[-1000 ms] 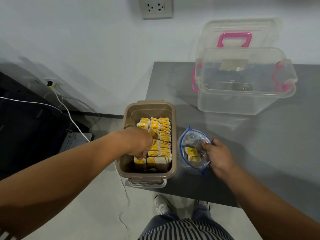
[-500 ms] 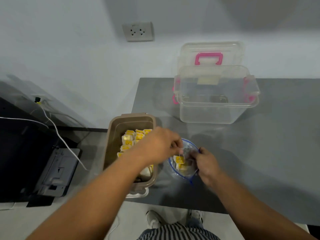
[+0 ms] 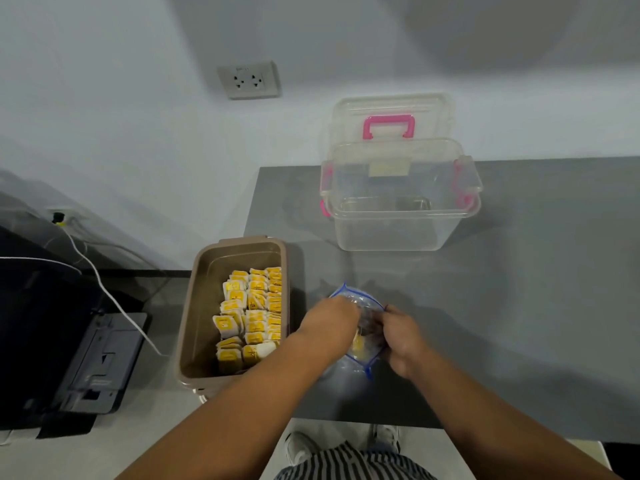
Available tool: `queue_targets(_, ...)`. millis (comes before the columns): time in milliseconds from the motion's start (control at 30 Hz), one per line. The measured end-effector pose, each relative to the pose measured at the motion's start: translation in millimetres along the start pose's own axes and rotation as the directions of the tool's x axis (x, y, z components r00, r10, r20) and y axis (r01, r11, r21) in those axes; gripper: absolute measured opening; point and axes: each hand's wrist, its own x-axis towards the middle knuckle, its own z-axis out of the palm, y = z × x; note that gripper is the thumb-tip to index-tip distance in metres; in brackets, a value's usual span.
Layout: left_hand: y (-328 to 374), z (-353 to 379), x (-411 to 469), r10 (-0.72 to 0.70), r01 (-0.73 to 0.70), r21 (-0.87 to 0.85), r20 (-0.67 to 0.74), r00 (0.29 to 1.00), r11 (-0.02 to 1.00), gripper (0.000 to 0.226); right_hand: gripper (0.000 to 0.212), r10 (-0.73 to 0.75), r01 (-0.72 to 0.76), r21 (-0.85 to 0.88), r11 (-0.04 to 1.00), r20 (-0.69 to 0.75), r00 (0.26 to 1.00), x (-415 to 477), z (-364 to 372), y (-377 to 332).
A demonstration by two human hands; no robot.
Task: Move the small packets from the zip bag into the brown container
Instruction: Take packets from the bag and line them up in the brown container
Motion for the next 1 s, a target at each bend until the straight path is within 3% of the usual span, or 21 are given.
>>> queue_targets(267, -3.6, -4.3, 0.7, -0.025, 0.025, -0.046, -0.007, 1.0, 0.999, 0.016, 0.018, -0.041, 0.041, -0.019, 0.999, 0.024, 0.999, 4.1, -3.6, 2.4)
queue_targets(433, -6.3, -5.5, -3.8, -0.007, -0.002, -0.097, -0.096, 0.995, 0.995, 0.018, 0.014, -0.055, 0.056, -0.052, 0.997, 0.018, 0.998, 4.8, -3.4, 3.0)
queue_targets(667, -8.8, -8.7, -11.8, -0.032, -0.019, -0.303, -0.162, 0.986, 0.953, 0.019, 0.01, -0.078, 0.079, -0.077, 0.994, 0.024, 0.997, 4.6, -3.5, 0.6)
queue_targets(867, -7.4, -16.6, -16.6, 0.011, -0.036, -0.239, -0.104, 0.994, 0.97, 0.03, 0.008, -0.067, 0.068, -0.073, 0.995, 0.013, 0.998, 4.8, -3.0, 0.5)
queue_targets(1000, -8.6, -24.9, -16.8, 0.01, -0.033, -0.157, -0.148, 0.989, 0.987, 0.023, 0.006, -0.051, 0.051, -0.081, 0.995, -0.002, 0.999, 6.2, -1.2, 1.2)
